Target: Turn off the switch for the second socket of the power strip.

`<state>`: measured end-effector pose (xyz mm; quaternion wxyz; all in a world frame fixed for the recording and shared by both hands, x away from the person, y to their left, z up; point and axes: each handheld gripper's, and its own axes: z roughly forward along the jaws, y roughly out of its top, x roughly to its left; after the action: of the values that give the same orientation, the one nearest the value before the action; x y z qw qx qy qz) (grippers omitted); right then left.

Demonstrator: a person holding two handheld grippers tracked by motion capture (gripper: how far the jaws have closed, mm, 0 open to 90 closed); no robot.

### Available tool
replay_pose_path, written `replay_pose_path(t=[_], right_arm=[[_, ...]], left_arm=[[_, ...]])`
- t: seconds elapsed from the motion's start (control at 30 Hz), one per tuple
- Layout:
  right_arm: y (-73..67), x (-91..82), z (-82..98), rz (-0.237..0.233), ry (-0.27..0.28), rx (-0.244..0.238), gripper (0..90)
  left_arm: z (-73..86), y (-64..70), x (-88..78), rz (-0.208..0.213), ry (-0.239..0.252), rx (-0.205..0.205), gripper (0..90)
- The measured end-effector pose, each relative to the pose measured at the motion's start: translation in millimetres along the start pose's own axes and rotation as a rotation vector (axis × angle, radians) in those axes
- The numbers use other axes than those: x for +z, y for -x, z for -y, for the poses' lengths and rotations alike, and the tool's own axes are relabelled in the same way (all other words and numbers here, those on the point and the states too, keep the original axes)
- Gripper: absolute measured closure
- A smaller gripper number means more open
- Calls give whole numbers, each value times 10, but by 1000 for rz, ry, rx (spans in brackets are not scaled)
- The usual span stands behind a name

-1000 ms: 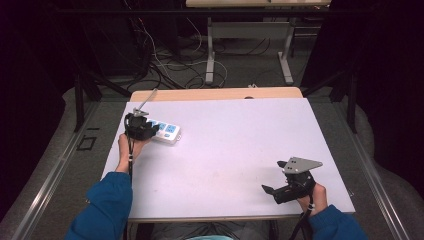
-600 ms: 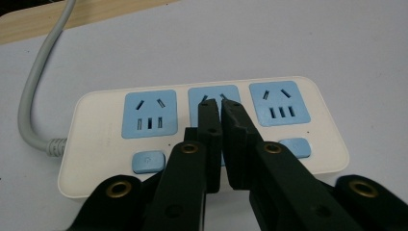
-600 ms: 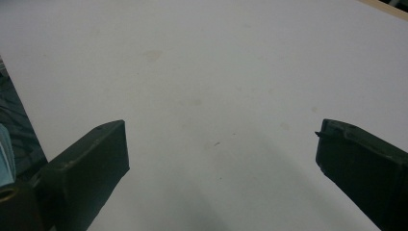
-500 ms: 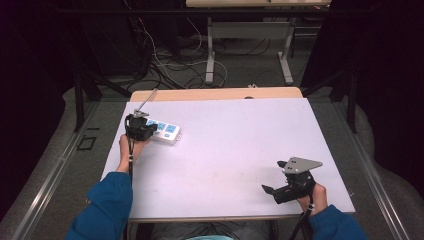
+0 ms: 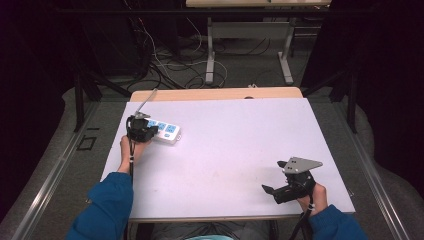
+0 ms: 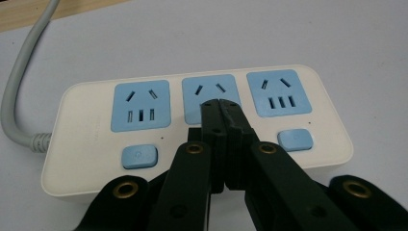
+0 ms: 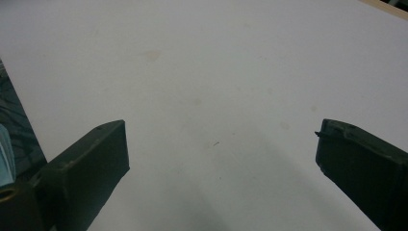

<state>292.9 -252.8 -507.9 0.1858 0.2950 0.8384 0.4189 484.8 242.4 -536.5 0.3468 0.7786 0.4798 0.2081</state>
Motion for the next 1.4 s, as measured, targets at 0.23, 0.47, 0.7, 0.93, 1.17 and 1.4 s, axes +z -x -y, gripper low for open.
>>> replay_pose_path(t=[0.23, 0.47, 0.7, 0.93, 1.17, 1.4], right_arm=[[1, 2, 1, -2, 0, 0, 39], [-1, 2, 0, -5, -1, 1, 39], [-7, -2, 1, -3, -4, 6, 39], [-7, -1, 1, -4, -4, 6, 39], [-7, 2, 0, 1, -4, 6, 39], [-8, 4, 1, -3, -4, 8, 39]], left_arm=[[6, 14, 9, 1, -7, 2, 900], [9, 3, 1, -6, -12, 24, 900], [21, 0, 5, 1, 2, 17, 900], [25, -3, 1, 4, 1, 15, 900], [23, 4, -2, 1, -5, 22, 900], [23, 14, 2, -6, 0, 32, 900]])
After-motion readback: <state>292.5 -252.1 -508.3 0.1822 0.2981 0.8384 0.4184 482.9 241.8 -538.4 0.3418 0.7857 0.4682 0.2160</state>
